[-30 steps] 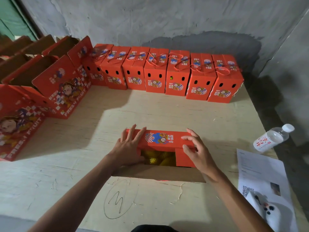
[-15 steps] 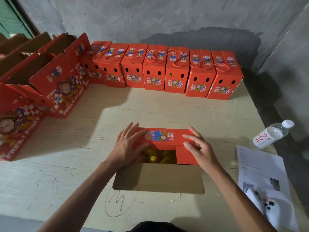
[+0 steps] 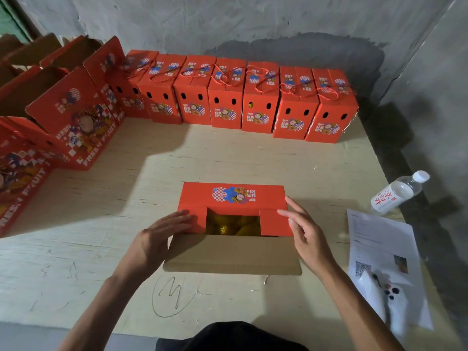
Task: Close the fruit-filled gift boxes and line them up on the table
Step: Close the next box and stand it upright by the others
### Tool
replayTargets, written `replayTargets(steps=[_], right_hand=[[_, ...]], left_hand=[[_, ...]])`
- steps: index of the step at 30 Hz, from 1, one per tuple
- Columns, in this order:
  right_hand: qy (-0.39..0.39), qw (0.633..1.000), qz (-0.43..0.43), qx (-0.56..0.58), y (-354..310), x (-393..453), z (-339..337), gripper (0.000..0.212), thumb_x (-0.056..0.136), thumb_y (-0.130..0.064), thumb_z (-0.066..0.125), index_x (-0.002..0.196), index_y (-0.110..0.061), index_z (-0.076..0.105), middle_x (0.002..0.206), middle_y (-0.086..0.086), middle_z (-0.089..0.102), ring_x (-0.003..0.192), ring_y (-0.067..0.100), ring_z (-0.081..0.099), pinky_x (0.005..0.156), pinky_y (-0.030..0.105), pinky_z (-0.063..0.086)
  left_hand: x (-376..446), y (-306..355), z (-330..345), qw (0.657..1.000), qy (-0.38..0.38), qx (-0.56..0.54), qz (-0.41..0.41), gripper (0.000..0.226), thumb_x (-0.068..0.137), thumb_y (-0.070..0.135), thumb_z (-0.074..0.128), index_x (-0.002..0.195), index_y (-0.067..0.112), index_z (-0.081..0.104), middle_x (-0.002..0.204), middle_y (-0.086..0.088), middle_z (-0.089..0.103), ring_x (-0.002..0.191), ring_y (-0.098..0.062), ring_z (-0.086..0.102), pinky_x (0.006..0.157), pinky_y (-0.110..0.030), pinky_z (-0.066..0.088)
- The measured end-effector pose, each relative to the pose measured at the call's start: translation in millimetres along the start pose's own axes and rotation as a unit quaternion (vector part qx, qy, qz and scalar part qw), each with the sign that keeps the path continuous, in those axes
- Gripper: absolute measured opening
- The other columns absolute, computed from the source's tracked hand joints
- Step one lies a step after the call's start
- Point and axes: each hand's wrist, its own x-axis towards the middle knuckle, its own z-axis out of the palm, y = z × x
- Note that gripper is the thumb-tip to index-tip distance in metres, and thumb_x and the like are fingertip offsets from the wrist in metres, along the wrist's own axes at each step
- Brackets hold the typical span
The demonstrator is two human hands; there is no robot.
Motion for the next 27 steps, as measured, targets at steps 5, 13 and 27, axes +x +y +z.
replayTargets(steps=[5,13,27], right_hand=[[-0.1,0.994,0.042,0.027,7.0,-10.0,-8.9,0.08,0.09,0.028,0.045,0.147,-0.026,0.054,0.168,-0.012,0.027,0.138,0.004,0.05,0.119,0.03,0.035],[0.054,0.994,0.073,0.058,-11.2,-13.3,9.1,0.029,0.102,-0.044,0.054,0.128,-0.038,0.065,0.13,-0.01,0.068,0.117,0.011,0.065,0.098,0.031,0.052],[0.134,0.922,-0.173,-0.32,-28.1,31.9,64.4,0.021,0.098,-0.026,0.065,0.106,-0.009,0.075,0.112,0.001,0.072,0.1,0.026,0.065,0.09,0.041,0.051]], left_hand=[[-5.6,9.6,3.7,1.0,-0.016,-0.019,0.006,0.046,0.093,0.03,0.068,0.137,0.017,0.064,0.148,0.008,0.057,0.144,-0.02,0.047,0.117,-0.037,0.041],[9.6,40.9,33.9,0.95,0.195,-0.05,-0.236,0.056,0.095,0.063,0.051,0.144,0.04,0.037,0.114,0.018,0.07,0.103,-0.014,0.068,0.08,-0.041,0.056],[68.5,42.5,70.9,0.971,0.114,0.211,-0.021,0.025,0.09,0.011,0.054,0.108,0.004,0.07,0.109,-0.009,0.067,0.098,-0.031,0.061,0.086,-0.045,0.05]])
